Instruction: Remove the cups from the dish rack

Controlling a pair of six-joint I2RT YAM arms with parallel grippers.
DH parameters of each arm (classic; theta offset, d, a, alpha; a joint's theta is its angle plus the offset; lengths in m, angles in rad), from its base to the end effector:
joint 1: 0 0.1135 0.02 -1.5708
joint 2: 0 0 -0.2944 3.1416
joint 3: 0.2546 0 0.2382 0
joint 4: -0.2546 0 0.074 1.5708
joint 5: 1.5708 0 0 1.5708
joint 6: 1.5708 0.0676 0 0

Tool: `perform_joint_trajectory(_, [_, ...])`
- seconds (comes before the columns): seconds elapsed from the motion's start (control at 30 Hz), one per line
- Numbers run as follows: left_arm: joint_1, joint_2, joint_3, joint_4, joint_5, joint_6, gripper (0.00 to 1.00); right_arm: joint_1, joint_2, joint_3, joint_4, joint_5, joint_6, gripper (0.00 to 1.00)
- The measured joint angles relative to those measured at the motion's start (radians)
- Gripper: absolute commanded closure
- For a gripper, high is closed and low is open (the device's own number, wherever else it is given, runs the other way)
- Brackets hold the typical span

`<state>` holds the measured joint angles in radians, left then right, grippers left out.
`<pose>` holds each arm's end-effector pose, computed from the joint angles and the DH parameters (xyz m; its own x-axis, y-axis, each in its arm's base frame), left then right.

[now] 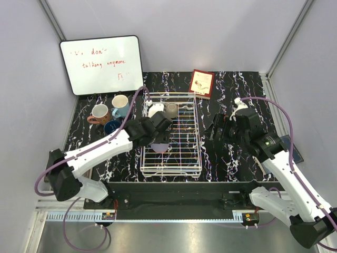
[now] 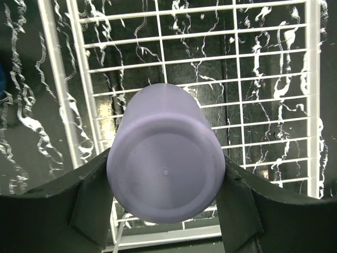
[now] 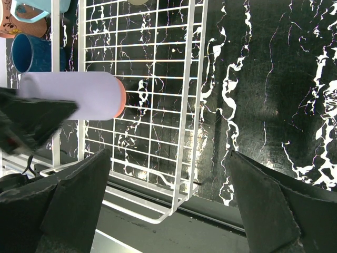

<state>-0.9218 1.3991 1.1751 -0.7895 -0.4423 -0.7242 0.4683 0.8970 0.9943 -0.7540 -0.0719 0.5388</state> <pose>0.1918 -0.2050 0.2962 -0.7706 0.0251 -0.6368 0.0970 0.9922 -0.0783 0.1512 0.0819 0.3393 -0.7246 0.2070 -0.6573 -0.1505 0.8833 0.4440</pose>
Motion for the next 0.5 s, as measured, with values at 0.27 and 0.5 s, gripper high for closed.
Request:
perform_joint_trajectory(0.27, [0.000,-0.064,0.298,-0.098,-0.037,0.070,1.00,0.000,0.003,0.000,0.000,0.000,0.005,0.00])
perform_joint_trajectory(0.5, [0.001,-0.204,0.396,-0.038,-0.016,0.097,1.00,0.000,0.003,0.000,0.002,-0.001,0.023,0.00])
